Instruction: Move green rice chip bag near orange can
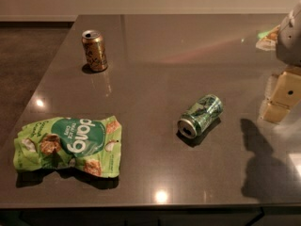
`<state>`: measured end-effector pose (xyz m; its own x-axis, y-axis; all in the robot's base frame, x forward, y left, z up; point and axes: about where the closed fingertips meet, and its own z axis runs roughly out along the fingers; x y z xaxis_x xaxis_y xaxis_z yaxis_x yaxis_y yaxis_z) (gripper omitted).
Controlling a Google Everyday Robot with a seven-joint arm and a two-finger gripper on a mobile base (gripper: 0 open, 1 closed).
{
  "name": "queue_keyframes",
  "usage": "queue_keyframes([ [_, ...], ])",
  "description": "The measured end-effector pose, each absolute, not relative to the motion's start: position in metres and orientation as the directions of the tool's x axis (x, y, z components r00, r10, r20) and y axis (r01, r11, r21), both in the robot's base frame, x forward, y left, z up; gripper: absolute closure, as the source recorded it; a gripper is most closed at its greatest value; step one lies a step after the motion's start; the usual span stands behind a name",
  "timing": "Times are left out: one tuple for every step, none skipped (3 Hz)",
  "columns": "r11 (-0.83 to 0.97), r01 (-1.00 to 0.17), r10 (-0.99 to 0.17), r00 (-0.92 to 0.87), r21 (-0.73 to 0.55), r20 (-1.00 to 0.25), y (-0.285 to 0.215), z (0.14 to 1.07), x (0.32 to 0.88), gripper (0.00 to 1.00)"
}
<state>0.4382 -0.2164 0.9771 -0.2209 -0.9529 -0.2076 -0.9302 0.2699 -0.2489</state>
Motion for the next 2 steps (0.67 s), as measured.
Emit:
queue_keyframes([
  [0.27,-0.93,-0.953,-0.221,-0.249,-0.208,-0.2164,0.9771,0.4382,0.0],
  [0.26,-0.929,-0.958,-0.213,-0.263,-0.194,-0.2139,0.9797,0.4389,0.0],
])
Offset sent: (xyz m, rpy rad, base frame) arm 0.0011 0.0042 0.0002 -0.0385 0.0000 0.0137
